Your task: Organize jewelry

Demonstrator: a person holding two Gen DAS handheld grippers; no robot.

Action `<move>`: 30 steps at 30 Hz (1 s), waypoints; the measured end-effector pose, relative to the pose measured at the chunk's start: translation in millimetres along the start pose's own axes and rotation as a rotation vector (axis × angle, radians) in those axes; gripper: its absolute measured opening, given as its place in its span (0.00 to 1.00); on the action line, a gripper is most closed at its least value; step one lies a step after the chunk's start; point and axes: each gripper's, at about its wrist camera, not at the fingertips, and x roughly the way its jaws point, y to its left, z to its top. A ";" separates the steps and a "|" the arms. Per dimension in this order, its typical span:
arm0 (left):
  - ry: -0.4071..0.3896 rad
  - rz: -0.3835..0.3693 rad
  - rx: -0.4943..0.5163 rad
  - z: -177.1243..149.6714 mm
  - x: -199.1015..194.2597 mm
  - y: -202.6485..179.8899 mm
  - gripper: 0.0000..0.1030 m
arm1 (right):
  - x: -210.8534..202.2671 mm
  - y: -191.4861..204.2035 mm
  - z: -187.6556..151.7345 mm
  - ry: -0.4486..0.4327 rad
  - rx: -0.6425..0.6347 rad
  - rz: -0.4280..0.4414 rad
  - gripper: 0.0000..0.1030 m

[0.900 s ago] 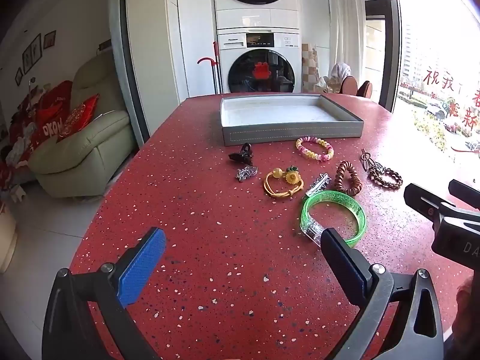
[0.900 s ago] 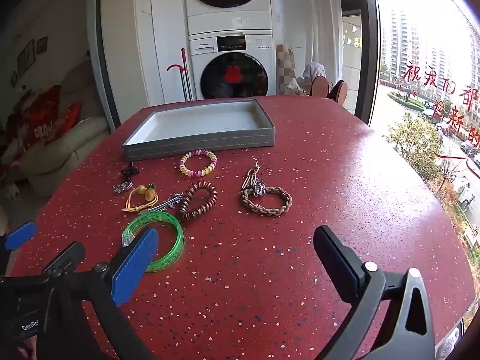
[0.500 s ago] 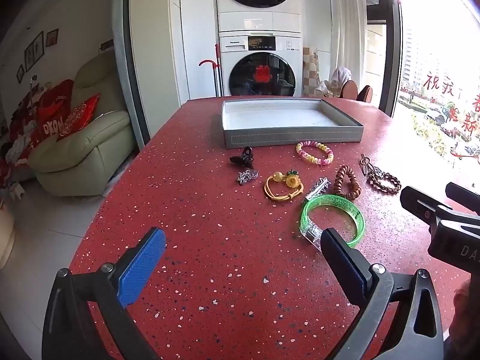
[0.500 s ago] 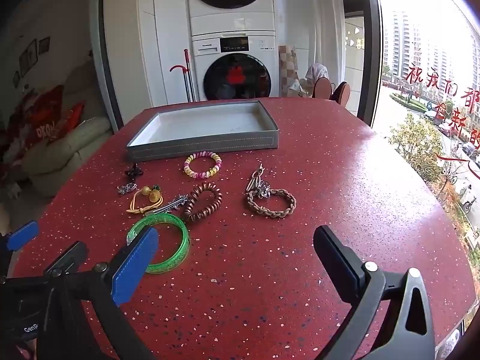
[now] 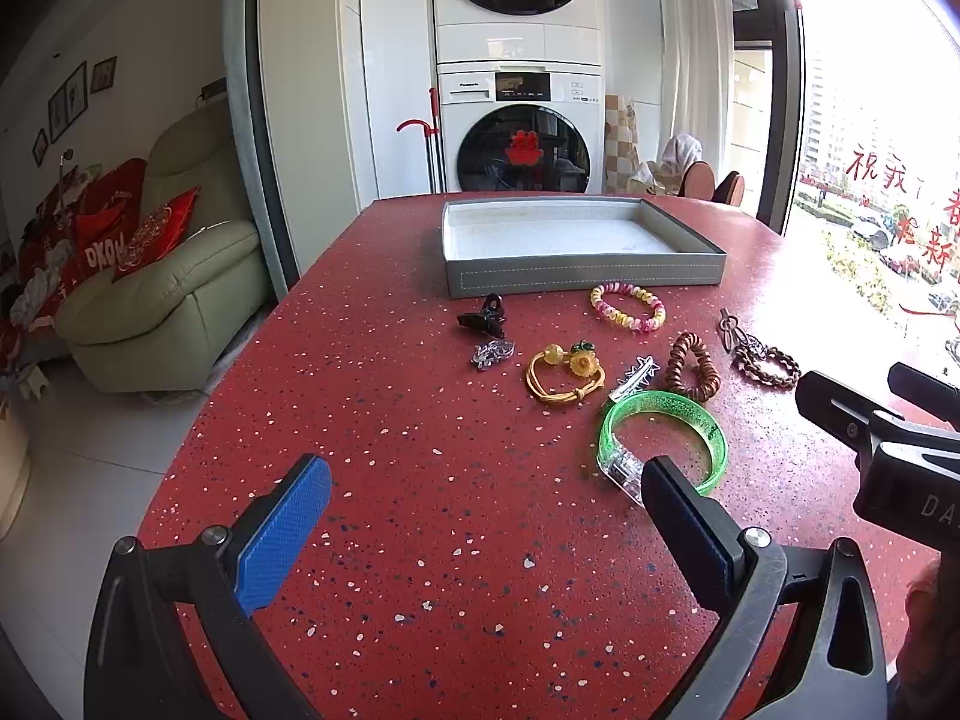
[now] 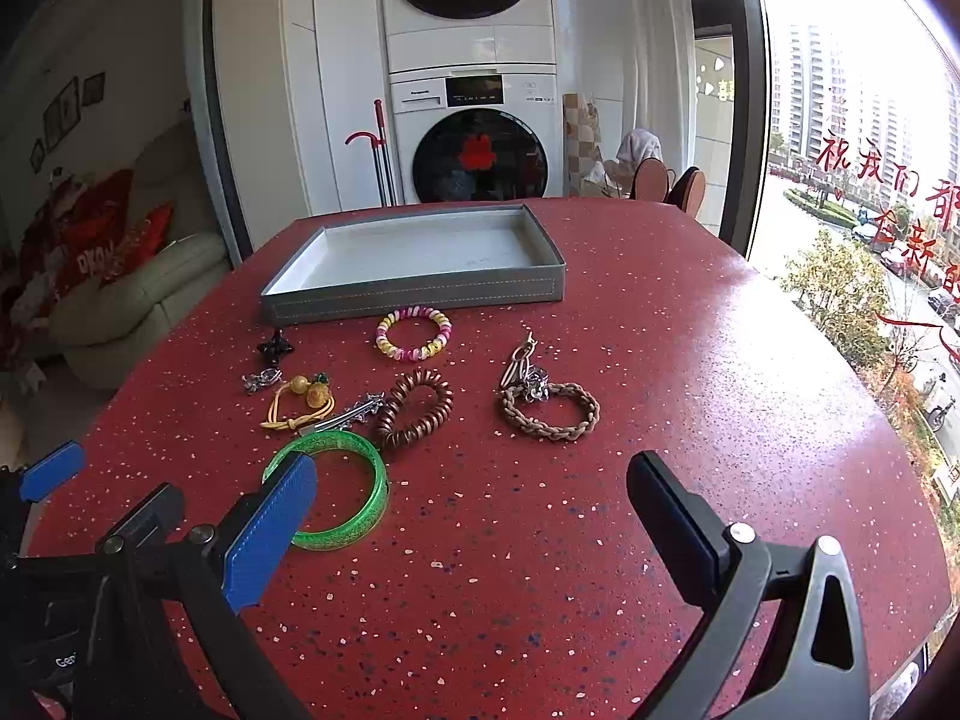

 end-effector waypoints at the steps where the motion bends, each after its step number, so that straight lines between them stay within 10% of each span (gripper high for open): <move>1: -0.001 0.000 0.000 0.3 -0.2 -0.1 1.00 | -0.3 0.3 0.1 0.000 0.000 0.000 1.00; 30: 0.000 -0.002 -0.003 -0.1 0.1 0.7 1.00 | -1.5 2.2 2.3 -0.006 -0.003 0.009 1.00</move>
